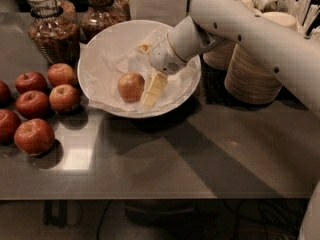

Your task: Pick apple from white bowl

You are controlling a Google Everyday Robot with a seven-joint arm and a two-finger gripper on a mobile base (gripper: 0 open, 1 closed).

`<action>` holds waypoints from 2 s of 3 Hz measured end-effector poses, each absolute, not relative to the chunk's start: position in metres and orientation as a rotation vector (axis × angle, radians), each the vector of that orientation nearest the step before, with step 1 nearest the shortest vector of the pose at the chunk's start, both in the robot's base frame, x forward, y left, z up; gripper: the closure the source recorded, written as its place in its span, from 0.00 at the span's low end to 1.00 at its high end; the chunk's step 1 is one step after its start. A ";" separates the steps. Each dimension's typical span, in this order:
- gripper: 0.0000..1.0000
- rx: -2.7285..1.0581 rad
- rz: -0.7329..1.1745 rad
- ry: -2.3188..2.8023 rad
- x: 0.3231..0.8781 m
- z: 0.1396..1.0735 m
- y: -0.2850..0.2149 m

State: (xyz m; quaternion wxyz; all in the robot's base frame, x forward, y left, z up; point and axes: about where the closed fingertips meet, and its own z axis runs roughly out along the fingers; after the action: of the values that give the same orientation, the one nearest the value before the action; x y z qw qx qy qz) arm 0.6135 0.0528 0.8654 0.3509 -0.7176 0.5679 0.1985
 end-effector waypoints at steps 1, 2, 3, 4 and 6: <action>0.00 -1.861 0.529 1.492 0.617 0.854 0.052; 0.00 -1.861 0.529 1.492 0.617 0.854 0.052; 0.19 -1.861 0.529 1.492 0.617 0.854 0.052; 0.41 -1.861 0.529 1.492 0.617 0.854 0.052; 0.89 -1.861 0.530 1.492 0.617 0.854 0.052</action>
Offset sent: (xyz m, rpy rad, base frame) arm 0.0087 -0.0072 -0.0235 -0.0179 0.0453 -0.0164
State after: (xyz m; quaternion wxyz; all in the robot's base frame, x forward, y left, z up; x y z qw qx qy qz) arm 0.6166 0.0516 0.8539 0.3421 -0.7158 0.5737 0.2037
